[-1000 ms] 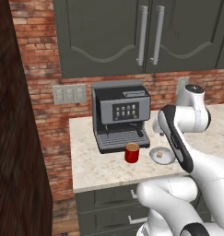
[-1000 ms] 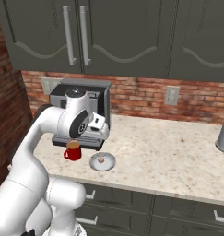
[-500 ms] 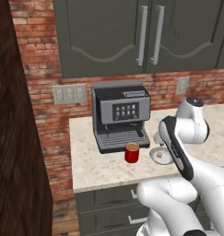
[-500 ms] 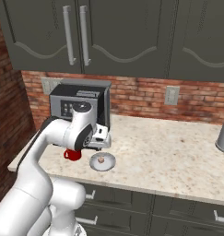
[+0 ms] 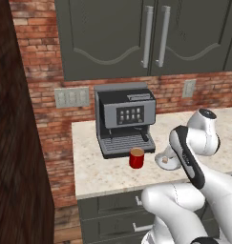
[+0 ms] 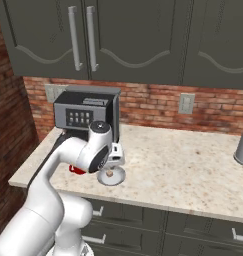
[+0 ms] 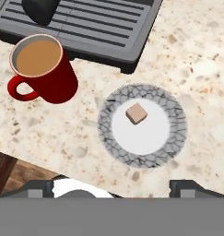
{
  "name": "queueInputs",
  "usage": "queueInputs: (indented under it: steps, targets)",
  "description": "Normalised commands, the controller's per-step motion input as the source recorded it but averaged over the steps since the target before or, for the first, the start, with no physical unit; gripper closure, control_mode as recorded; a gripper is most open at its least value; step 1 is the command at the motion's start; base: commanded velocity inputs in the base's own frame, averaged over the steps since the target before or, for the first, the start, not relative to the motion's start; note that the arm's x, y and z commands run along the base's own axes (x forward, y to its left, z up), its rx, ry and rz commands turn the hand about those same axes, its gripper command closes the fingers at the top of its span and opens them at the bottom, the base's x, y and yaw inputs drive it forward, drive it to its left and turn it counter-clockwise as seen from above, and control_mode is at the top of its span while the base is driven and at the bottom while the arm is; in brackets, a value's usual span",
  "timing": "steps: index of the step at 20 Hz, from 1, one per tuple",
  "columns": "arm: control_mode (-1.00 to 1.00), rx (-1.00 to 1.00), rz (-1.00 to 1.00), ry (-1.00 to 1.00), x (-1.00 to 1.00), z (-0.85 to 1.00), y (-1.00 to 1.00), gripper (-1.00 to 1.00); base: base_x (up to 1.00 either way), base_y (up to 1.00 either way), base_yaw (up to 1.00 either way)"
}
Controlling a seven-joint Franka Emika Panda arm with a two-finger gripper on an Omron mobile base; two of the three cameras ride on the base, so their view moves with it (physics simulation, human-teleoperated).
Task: Take a sugar cube from the saucer and place it inside the coffee. Then, grab milk from the fridge and place it next to the coffee on the counter to sweeten the coffee.
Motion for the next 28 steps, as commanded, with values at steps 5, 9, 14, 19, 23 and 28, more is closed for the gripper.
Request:
queueInputs:
  steps: [5, 9, 14, 19, 23, 28]
  targets:
    - [-1.0, 0.0, 0.19, 0.03, 0.17, -0.2, 0.0, -1.0, 0.0, 0.0, 0.0]
    - [-1.0, 0.0, 0.16, 0.05, 0.29, -0.22, 0.0, -1.0, 0.0, 0.0, 0.0]
    - [-1.0, 0.0, 0.1, 0.13, 0.33, -0.21, -0.01, -1.0, 0.0, 0.0, 0.0]
    - [-1.0, 0.0, 0.05, 0.11, 0.26, -0.19, -0.11, -1.0, 0.0, 0.0, 0.0]
    - [-1.0, 0.0, 0.06, 0.01, 0.15, -0.11, -0.13, -1.0, 0.0, 0.0, 0.0]
    - [-1.0, 0.0, 0.03, 0.0, 0.12, -0.24, -0.01, -1.0, 0.0, 0.0, 0.0]
